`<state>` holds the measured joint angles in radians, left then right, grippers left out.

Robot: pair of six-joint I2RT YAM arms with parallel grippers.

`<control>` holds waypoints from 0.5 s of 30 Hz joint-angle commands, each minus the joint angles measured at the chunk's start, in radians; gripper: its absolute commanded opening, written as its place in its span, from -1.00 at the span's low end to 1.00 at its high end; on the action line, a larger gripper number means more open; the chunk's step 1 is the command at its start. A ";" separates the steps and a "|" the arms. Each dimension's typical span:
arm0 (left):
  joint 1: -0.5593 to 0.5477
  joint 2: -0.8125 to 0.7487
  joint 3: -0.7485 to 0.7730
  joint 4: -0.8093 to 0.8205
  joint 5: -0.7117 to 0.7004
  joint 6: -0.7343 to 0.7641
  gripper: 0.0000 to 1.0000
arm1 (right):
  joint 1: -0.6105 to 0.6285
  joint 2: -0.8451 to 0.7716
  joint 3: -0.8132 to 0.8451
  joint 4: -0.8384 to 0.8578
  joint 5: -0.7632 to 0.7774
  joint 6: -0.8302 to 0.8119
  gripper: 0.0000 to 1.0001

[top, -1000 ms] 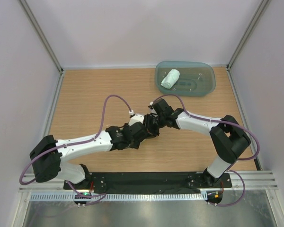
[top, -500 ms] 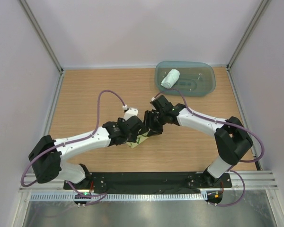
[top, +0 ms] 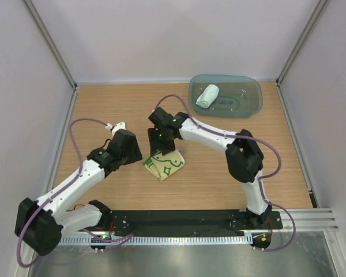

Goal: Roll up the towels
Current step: Roll the towel

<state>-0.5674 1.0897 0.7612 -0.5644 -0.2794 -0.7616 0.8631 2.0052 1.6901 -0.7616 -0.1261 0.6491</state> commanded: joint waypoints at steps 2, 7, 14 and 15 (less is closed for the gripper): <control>0.079 -0.102 -0.028 -0.047 0.075 -0.008 0.07 | 0.047 0.102 0.129 -0.142 0.077 -0.032 0.18; 0.095 -0.165 -0.048 -0.066 0.092 -0.005 0.07 | 0.076 0.187 0.177 -0.148 0.089 -0.023 0.19; 0.095 -0.169 -0.062 -0.058 0.109 -0.001 0.06 | 0.083 0.230 0.227 -0.156 0.153 -0.014 0.20; 0.095 -0.168 -0.062 -0.055 0.111 -0.001 0.07 | 0.082 0.239 0.244 -0.168 0.163 -0.022 0.18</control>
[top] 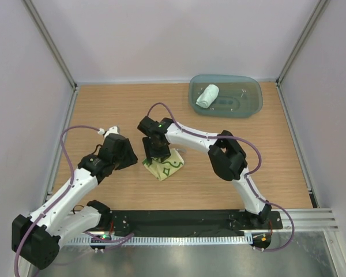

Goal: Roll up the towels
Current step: Roll the towel

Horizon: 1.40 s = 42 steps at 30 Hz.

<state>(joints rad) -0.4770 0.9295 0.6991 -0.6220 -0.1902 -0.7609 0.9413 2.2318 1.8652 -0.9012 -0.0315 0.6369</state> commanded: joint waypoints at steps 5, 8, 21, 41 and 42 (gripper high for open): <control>0.005 -0.004 -0.003 0.008 0.026 0.002 0.06 | 0.007 0.042 0.062 -0.067 0.120 -0.020 -0.23; 0.003 -0.004 -0.003 0.013 0.029 0.002 0.06 | 0.008 0.045 0.042 -0.068 0.143 -0.025 -0.51; 0.005 0.026 0.023 0.039 0.034 -0.014 -0.01 | 0.031 -0.395 -0.391 0.261 0.206 -0.004 -0.98; -0.074 0.279 0.095 0.208 0.174 0.015 0.00 | 0.158 -1.356 -1.281 0.276 0.447 0.496 -0.03; -0.104 0.296 0.102 0.221 0.184 0.026 0.02 | 0.175 -1.377 -1.266 0.193 0.475 0.518 -0.01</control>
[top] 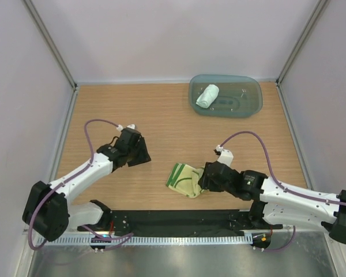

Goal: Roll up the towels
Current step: Roll the towel

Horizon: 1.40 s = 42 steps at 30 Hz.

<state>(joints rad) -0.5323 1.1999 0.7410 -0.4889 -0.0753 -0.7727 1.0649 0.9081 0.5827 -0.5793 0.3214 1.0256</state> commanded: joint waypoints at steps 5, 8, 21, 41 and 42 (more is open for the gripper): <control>-0.172 0.160 0.089 0.162 0.146 0.061 0.14 | 0.112 -0.109 0.066 -0.290 0.267 0.205 0.04; -0.239 0.277 0.119 0.199 0.172 0.050 0.16 | 0.112 -0.114 0.097 -0.307 0.307 0.192 0.10; -0.340 0.546 0.216 0.234 0.226 0.065 -0.24 | 0.110 -0.103 0.094 -0.317 0.332 0.183 0.19; -0.206 0.221 0.095 0.053 -0.075 0.018 -0.99 | -0.072 0.668 0.675 -0.011 -0.035 -0.252 0.33; -0.205 0.222 0.089 0.055 -0.077 0.010 -0.99 | -0.075 0.705 0.702 -0.014 -0.059 -0.260 0.30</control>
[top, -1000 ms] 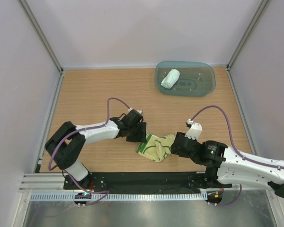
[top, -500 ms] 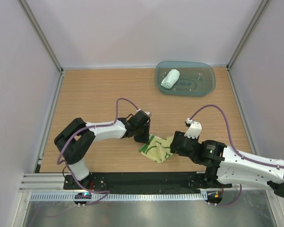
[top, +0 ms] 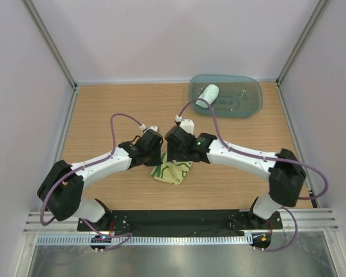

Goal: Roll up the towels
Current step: Roll the towel

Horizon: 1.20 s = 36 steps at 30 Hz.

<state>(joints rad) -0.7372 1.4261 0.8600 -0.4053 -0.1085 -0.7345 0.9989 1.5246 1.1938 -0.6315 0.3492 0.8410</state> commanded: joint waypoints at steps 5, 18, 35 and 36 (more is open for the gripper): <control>0.007 -0.006 -0.065 -0.003 -0.028 -0.059 -0.99 | -0.011 0.244 0.165 0.079 -0.139 -0.091 0.18; 0.090 -0.061 -0.096 0.014 0.004 -0.060 -0.99 | 0.026 0.292 0.089 0.133 -0.219 -0.056 -0.26; 0.159 -0.102 -0.101 -0.004 0.016 -0.043 -0.99 | 0.050 0.097 -0.026 0.064 -0.078 -0.013 -0.98; 0.165 -0.105 -0.099 -0.006 0.013 -0.040 -0.99 | 0.050 0.066 -0.046 0.055 -0.066 -0.008 -0.98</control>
<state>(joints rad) -0.5949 1.3628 0.7517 -0.4187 -0.0784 -0.7841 1.0519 1.7500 1.1782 -0.5140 0.1894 0.8196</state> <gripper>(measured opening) 0.025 0.049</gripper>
